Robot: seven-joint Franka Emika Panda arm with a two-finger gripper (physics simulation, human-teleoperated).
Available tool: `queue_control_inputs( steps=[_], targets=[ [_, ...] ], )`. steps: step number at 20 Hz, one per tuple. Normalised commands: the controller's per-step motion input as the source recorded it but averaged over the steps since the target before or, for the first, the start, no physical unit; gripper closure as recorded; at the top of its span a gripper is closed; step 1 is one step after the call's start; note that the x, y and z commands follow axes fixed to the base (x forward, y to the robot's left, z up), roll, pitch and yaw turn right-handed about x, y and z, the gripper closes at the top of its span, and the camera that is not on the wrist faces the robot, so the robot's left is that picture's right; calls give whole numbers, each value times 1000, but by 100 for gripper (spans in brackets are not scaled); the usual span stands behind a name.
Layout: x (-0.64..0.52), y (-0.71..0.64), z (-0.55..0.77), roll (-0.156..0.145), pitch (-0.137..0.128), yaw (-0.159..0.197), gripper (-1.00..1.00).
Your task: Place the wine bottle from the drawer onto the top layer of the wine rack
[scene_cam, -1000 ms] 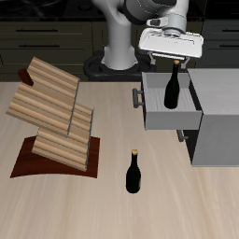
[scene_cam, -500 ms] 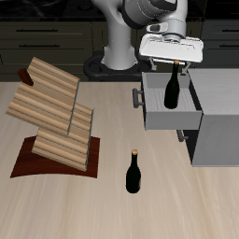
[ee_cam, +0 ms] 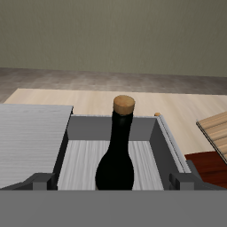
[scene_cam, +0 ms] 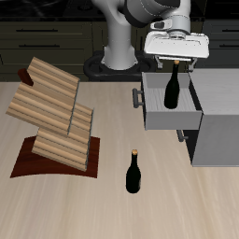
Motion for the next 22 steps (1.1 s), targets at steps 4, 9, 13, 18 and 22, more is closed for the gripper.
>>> queue_control_inputs(
  steps=[4,9,13,18,22],
  targets=[
    [62,-5,113,2,-44,20,-100],
    [217,-48,-17,-8,20,-13,-100],
    [79,19,-51,-1,11,-7,-100],
    [235,-49,-113,-1,37,-15,-100],
    [130,-47,-83,-9,10,0,-100]
  ],
)
